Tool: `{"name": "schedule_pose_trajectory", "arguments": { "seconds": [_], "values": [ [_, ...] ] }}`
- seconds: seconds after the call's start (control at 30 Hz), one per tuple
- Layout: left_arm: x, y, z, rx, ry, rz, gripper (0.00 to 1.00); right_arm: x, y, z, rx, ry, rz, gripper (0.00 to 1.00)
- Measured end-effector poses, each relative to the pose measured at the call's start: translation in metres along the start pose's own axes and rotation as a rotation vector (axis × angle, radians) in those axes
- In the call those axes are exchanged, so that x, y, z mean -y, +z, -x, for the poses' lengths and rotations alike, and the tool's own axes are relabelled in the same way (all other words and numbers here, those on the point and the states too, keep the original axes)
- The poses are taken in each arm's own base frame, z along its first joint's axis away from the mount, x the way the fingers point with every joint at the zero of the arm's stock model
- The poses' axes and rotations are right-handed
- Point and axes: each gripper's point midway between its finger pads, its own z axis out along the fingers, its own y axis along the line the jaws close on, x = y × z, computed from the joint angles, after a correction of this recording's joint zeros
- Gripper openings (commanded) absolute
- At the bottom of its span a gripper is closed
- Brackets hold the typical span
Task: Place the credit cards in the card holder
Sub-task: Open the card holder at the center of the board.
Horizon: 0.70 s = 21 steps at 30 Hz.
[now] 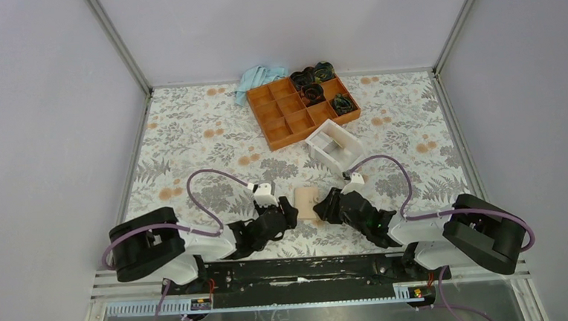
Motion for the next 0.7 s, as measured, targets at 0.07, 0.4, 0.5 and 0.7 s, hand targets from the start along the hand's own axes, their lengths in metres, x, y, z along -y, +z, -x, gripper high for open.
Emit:
{"name": "schedule_pose_trajectory", "arguments": {
  "seconds": [0.07,0.4,0.5,0.7],
  "values": [
    [0.003,0.001,-0.002,-0.003,-0.026,-0.015,0.60,0.000,0.000,0.000,0.000,0.000,0.001,0.35],
    [0.018,0.011,0.000,-0.003,-0.153,-0.066,0.54,0.001,0.001,-0.001,-0.003,-0.001,-0.003,0.35],
    [0.018,0.013,0.000,-0.009,-0.173,-0.071,0.53,0.001,0.003,-0.002,-0.003,0.000,-0.001,0.35],
    [0.022,0.017,-0.001,-0.018,-0.205,-0.096,0.46,-0.003,0.005,-0.004,-0.015,0.005,0.020,0.35]
  ]
}}
